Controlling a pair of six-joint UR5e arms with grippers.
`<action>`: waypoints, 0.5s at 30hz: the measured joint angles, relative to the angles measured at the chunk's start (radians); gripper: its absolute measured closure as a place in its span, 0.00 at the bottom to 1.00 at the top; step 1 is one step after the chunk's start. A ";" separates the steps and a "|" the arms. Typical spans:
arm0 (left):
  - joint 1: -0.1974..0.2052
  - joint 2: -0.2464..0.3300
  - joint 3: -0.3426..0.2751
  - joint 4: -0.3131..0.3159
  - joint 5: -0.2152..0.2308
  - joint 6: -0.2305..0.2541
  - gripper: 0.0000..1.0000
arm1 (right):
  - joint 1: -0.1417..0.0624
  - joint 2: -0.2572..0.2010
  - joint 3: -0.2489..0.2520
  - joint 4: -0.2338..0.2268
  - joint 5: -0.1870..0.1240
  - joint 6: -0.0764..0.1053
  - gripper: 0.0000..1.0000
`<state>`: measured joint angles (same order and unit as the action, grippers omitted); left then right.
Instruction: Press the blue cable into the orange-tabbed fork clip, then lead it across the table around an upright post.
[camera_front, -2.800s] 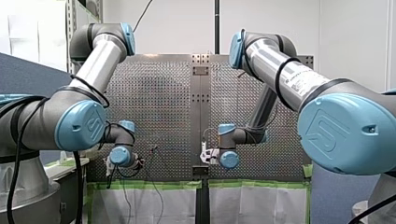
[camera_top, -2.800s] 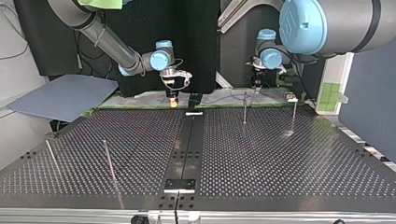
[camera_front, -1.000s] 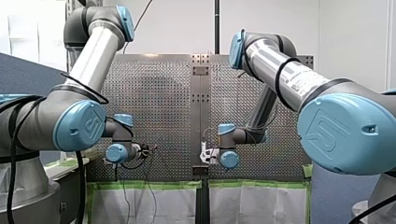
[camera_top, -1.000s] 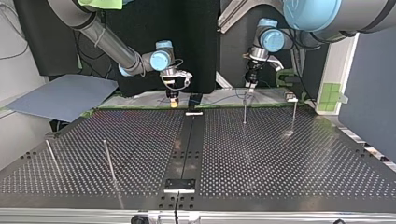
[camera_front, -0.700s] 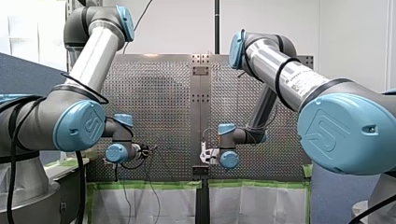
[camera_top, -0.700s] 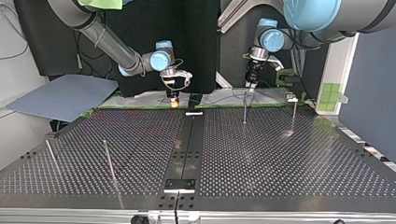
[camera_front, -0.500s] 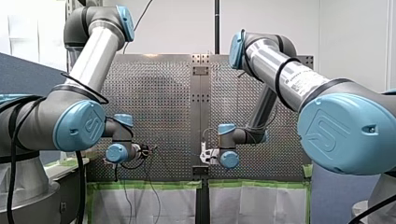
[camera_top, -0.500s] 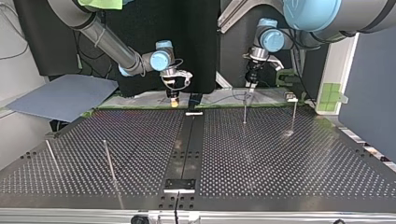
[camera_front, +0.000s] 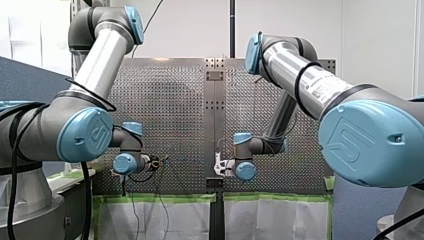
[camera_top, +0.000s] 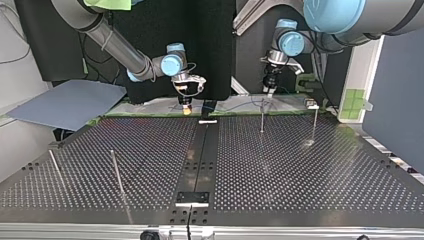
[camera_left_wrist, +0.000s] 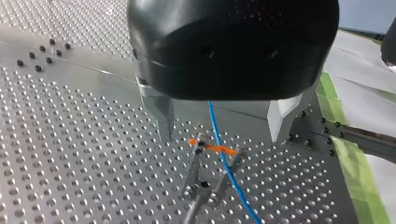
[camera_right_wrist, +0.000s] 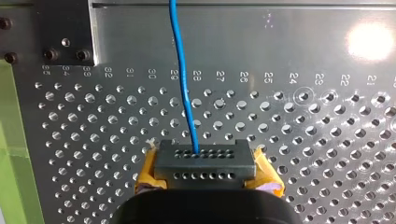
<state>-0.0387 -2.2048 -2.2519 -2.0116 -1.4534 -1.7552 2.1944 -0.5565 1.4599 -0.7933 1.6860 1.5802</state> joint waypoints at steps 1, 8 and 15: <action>0.000 0.000 0.000 -0.003 -0.007 -0.008 0.00 | 0.000 0.000 0.000 0.000 0.000 0.000 1.00; -0.012 0.000 0.006 -0.011 -0.012 0.007 0.00 | 0.000 0.000 0.000 0.001 0.000 0.000 1.00; -0.034 0.000 0.011 -0.001 -0.015 0.009 0.00 | 0.000 0.001 0.000 0.001 0.000 0.000 1.00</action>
<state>-0.0725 -2.2048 -2.2410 -2.0122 -1.4687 -1.7466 2.1946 -0.5556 1.4599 -0.7924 1.6862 1.5803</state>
